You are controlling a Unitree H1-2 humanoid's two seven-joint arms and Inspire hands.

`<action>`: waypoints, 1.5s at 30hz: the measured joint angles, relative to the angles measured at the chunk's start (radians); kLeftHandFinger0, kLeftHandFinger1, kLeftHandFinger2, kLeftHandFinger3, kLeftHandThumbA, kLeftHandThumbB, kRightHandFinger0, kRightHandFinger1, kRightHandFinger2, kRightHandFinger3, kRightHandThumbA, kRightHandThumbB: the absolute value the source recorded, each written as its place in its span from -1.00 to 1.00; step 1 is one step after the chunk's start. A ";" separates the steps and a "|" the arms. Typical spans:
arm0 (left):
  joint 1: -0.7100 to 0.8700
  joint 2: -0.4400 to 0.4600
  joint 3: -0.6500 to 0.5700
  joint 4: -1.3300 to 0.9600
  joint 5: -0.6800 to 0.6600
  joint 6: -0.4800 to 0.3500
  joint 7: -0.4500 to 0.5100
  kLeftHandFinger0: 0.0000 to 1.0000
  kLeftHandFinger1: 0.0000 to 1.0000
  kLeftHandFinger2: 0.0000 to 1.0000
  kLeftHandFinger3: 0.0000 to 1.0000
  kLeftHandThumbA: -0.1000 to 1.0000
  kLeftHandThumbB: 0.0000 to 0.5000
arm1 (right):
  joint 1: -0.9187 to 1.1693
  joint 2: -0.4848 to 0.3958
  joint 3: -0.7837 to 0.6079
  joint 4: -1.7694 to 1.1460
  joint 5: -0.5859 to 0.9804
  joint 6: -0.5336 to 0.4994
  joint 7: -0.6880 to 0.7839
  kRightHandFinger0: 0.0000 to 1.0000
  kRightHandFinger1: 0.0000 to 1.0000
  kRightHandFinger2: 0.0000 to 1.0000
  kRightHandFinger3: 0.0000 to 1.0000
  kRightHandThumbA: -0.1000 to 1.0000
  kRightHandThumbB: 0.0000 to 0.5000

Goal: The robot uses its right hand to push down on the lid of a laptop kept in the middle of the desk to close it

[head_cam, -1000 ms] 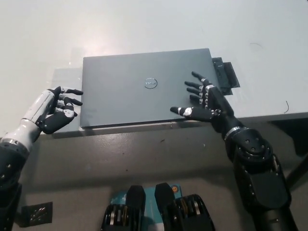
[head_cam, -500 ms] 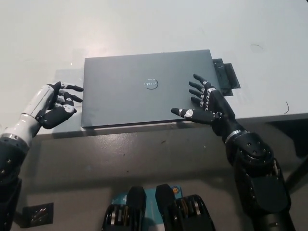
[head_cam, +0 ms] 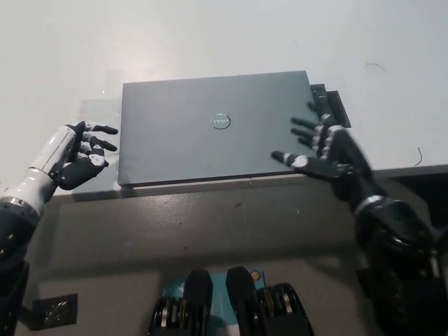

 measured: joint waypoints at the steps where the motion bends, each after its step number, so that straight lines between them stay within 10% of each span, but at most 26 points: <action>1: 0.001 0.000 0.002 0.000 -0.001 0.000 0.000 -0.26 -0.13 0.09 0.38 -1.00 -1.00 | 0.009 -0.012 -0.001 -0.036 0.011 0.003 0.000 0.88 0.72 0.67 1.00 1.00 0.41; 8: 0.017 -0.001 0.028 0.000 -0.008 0.000 0.000 -0.27 -0.13 0.10 0.35 -1.00 -1.00 | 0.131 -0.119 -0.076 -0.295 0.114 0.012 -0.019 0.93 0.74 0.70 1.00 1.00 0.14; 28: 0.030 -0.039 0.042 0.000 -0.010 -0.005 0.004 -0.34 -0.20 0.03 0.28 -0.99 -0.98 | 0.416 -0.134 -0.261 -0.249 0.201 -0.026 -0.037 0.88 0.82 0.81 1.00 1.00 0.37; 45: 0.036 -0.048 0.043 0.006 0.002 -0.012 0.005 -0.37 -0.22 0.01 0.31 -1.00 -0.98 | 0.419 -0.134 -0.280 -0.178 0.234 -0.050 -0.036 0.90 0.78 0.79 1.00 1.00 0.16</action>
